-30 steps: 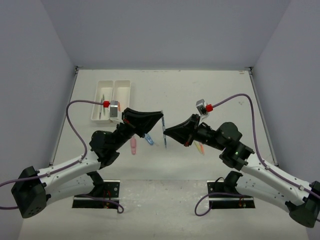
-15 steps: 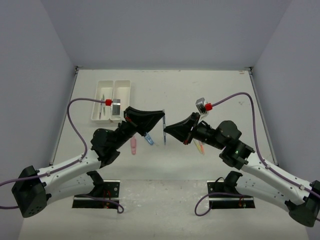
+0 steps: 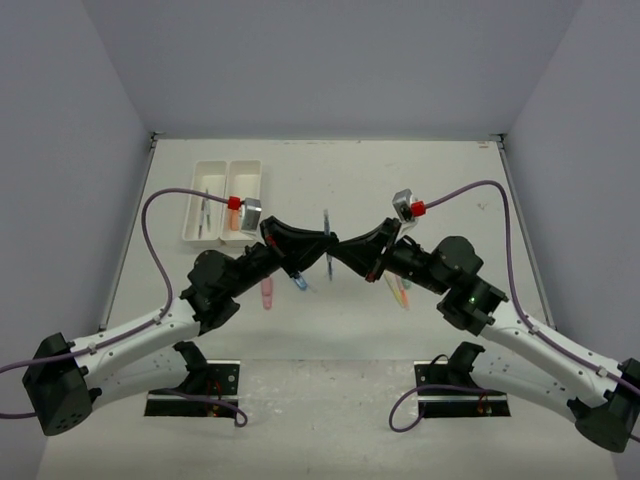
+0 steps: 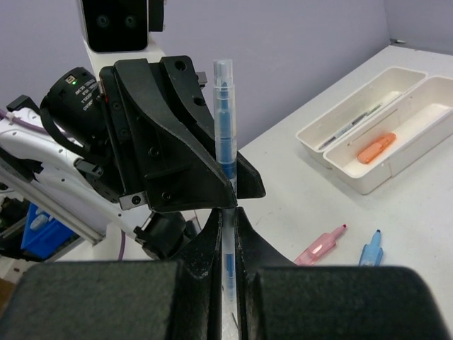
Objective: Sort the stationery into containers
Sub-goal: Close the pen cap on the pen.
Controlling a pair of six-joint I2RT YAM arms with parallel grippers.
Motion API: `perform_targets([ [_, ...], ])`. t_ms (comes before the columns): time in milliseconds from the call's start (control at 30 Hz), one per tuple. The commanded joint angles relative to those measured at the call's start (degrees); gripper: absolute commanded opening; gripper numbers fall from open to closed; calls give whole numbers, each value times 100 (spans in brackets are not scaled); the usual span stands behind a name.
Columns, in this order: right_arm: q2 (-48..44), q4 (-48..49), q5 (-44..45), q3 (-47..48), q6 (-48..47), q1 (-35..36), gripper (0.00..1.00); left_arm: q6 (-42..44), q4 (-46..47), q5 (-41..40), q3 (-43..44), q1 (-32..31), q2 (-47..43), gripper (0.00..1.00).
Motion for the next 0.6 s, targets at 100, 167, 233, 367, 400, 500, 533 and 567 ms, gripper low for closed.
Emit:
perform_targets([
  [100,253,451,-707,158,-169,42,24,311,-260,252,278,10,-249,0],
  [167,414,564,-1075,120,-148,49,30,308,-249,338,328,10,-288,0],
  [233,555,719,-1218,86,-53,60,32,287,-228,386,382,15,-297,0],
  [367,722,877,-1229,89,18,67,15,256,-224,458,489,10,-236,0],
  [400,722,848,-1184,112,11,67,6,252,-246,461,507,10,-221,0],
  [500,635,757,-1063,144,-48,73,0,302,-450,399,573,10,-211,14],
  [533,617,713,-1028,144,-80,76,0,332,-540,343,599,10,-223,36],
  [567,578,613,-978,150,-133,76,0,447,-717,211,650,4,-252,62],
])
